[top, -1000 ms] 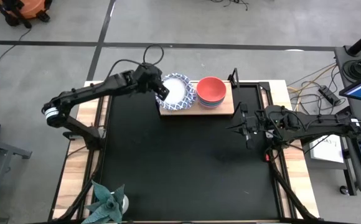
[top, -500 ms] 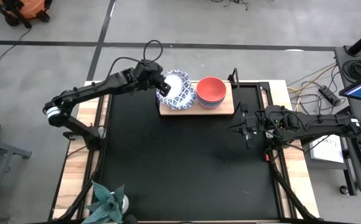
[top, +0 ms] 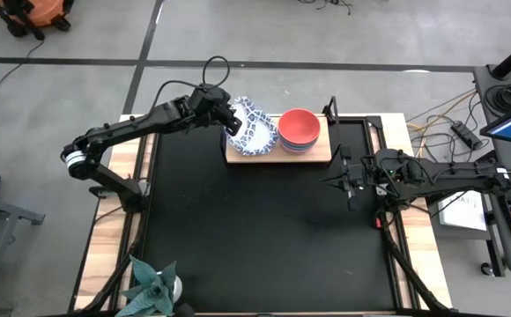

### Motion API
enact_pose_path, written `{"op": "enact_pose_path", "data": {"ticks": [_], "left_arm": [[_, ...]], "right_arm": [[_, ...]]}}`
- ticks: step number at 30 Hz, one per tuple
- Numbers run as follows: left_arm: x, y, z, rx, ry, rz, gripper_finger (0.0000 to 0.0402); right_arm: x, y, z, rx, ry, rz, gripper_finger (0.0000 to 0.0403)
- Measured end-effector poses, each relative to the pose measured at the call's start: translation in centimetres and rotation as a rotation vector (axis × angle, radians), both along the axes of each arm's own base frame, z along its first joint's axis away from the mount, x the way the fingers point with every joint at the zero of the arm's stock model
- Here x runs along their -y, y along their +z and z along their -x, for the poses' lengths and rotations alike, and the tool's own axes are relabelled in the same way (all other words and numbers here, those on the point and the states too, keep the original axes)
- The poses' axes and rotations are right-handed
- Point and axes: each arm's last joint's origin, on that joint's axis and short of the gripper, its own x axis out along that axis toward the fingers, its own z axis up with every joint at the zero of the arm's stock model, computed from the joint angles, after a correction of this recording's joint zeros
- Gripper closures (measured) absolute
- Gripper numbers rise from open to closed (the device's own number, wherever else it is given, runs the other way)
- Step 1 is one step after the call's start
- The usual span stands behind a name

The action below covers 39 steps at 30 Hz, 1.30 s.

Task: Place and stack bowls onto a shelf
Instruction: Stack the white and blue bowl on top of the white and blue bowl on the shelf

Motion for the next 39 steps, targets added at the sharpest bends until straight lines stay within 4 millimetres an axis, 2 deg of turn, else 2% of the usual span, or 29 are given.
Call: {"op": "enact_pose_path", "data": {"ticks": [4,7,9,12,15,21,27,39], "left_arm": [[0.0,0.4,0.0,-0.001,-0.005,-0.007,0.0274],[0.2,2.0,0.4,-0.029,-0.026,-0.026,0.0262],[0.4,3.2,0.7,-0.069,-0.047,-0.034,0.0259],[1.1,3.7,1.1,-0.152,-0.086,-0.021,0.0266],[1.6,2.8,1.1,-0.207,-0.116,0.007,0.0288],[1.5,-1.1,0.5,-0.293,-0.108,0.069,0.0353],[0.7,-2.5,-0.2,-0.34,-0.004,0.015,0.0395],[-0.2,-4.2,-1.4,-0.369,0.003,0.027,0.04]], "right_arm": [[0.0,0.0,0.0,-0.001,0.0,0.0,0.0394],[0.0,0.0,0.0,0.0,0.0,0.001,0.0394],[0.0,0.0,0.0,-0.001,-0.008,0.008,0.0394],[0.1,0.0,0.0,-0.001,-0.037,0.016,0.0394],[0.2,0.0,-0.1,-0.004,-0.05,0.019,0.0394],[0.2,-0.2,-0.3,-0.015,-0.049,0.025,0.0394],[0.2,-0.3,-0.4,-0.021,-0.048,0.036,0.0394],[0.3,-0.3,-0.4,-0.025,-0.077,0.042,0.0394]]}}
